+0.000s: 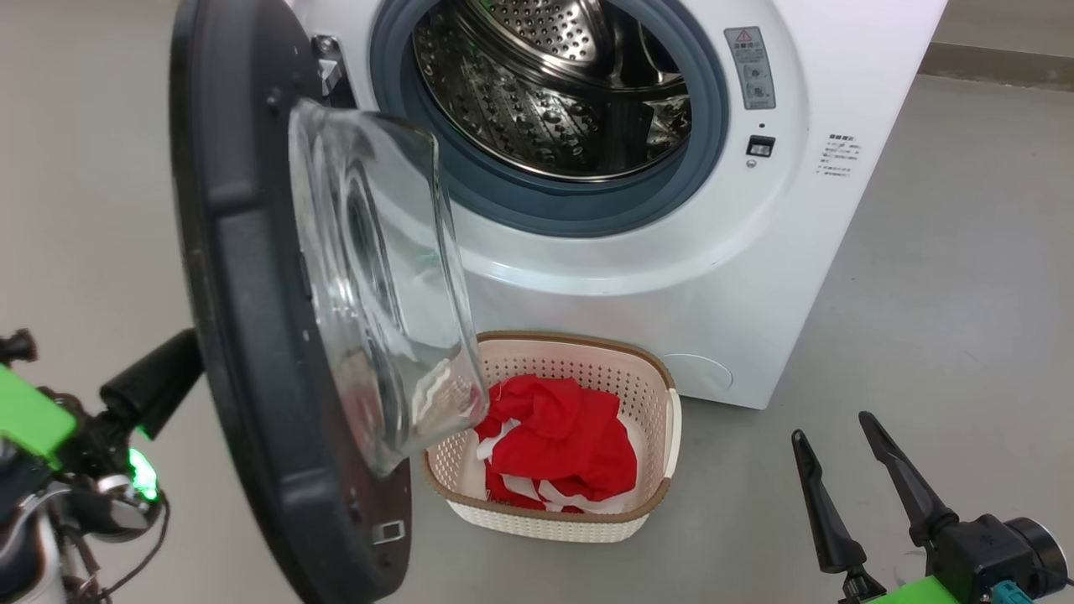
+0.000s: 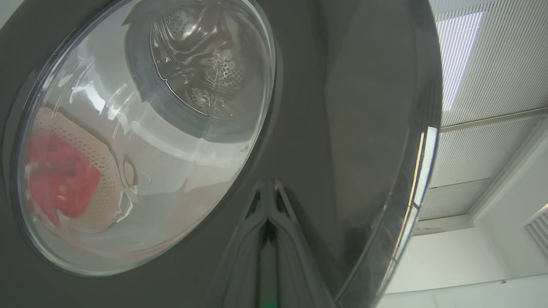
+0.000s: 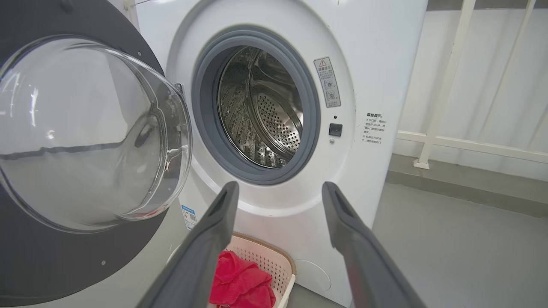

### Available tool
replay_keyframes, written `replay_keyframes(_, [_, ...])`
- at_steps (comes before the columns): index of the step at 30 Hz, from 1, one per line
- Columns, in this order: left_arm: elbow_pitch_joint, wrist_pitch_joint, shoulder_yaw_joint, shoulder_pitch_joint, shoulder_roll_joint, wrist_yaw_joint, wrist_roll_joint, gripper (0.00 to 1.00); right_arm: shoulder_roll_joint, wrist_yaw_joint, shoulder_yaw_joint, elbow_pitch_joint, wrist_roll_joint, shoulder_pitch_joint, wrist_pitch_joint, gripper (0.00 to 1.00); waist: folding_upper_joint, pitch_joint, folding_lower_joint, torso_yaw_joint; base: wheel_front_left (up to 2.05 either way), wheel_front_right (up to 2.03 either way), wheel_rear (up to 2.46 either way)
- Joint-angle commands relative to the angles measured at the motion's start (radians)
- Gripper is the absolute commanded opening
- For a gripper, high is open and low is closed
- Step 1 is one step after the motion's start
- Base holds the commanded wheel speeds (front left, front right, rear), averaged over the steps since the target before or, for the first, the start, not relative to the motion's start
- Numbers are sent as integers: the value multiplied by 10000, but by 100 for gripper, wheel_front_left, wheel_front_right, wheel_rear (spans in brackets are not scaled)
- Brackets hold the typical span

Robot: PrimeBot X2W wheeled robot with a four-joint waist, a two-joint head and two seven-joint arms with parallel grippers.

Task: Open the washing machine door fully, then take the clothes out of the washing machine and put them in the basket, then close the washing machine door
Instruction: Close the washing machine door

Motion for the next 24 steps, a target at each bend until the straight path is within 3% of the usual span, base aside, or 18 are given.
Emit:
replay_keyframes(1, [-240, 43, -47, -119, 126, -92, -193, 0, -141, 62, 171, -239, 115, -344, -90, 100, 0, -11, -1, -38, 0, 0, 0])
replay_keyframes(10, [-186, -377, -903, -82, -21, -345, -583, 0, -141, 62, 185, -224, 114, -320, -91, 100, 0, -30, -1, -292, 0, 0, 0])
replay_keyframes(24, [348, -1238, -1838, -229, -41, -385, -1150, 0, -141, 62, 226, -246, 126, -373, -91, 100, 0, 183, -1, -778, 0, 0, 0])
